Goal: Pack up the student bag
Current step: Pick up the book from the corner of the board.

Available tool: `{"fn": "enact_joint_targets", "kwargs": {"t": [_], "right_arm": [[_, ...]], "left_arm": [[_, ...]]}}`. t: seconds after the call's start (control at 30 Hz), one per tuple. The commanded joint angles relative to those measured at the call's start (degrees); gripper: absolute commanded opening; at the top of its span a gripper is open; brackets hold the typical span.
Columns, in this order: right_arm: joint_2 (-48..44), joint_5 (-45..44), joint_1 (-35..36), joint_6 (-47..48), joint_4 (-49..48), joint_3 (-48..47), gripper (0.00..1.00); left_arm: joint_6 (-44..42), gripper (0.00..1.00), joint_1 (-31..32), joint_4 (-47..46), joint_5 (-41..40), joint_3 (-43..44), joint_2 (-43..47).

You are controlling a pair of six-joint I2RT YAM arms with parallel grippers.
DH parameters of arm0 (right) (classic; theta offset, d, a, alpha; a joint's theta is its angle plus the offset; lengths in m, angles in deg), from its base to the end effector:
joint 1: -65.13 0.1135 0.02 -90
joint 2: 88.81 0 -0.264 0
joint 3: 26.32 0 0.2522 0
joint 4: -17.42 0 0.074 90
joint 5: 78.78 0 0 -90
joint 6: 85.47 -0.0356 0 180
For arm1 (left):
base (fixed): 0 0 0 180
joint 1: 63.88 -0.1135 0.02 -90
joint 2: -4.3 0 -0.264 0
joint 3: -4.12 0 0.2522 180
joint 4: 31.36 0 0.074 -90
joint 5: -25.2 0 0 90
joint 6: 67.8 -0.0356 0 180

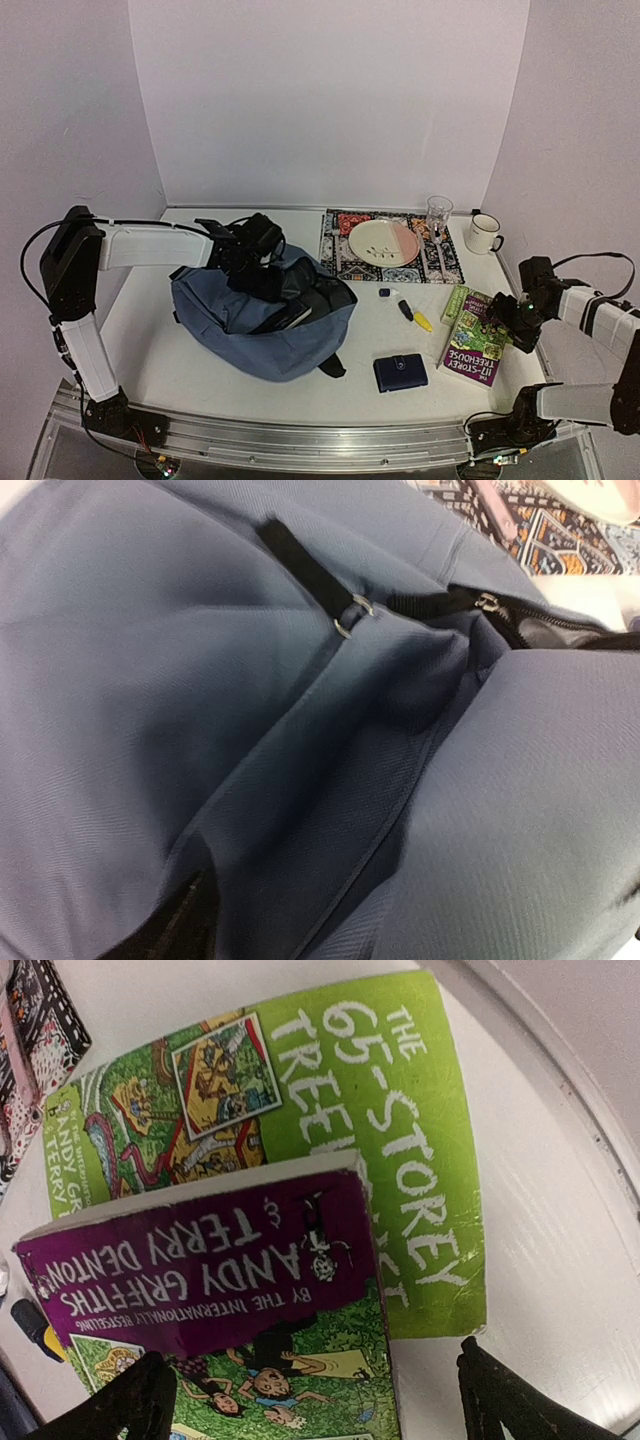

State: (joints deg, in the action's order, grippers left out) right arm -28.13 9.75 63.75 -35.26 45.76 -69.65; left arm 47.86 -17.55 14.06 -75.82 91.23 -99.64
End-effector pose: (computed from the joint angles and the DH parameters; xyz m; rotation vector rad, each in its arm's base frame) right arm 0.2079 -0.0059 0.1901 0.8511 2.2305 0.2908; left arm 0.2644 -0.2671 0.2003 0.4108 2.6024 -0.1768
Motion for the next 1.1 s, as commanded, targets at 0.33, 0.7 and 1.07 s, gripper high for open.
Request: {"fn": "enact_joint_targets", "kwargs": {"t": [0.33,0.7,1.07], "right_arm": [[-0.9,14.6,-3.1,5.1,-6.8,6.1,0.98],[3.8,23.5,-4.6,5.5,-14.1,9.7,0.94],[0.9,28.3,-5.0,7.4,-17.0,10.0,0.34]], "left_arm": [[-3.7,0.79,-1.9,2.4,-7.2,3.6,12.6],[-4.4,0.80,-2.1,2.3,-7.3,3.5,14.8],[-4.9,0.80,-2.1,2.1,-1.7,5.7,16.7]]}}
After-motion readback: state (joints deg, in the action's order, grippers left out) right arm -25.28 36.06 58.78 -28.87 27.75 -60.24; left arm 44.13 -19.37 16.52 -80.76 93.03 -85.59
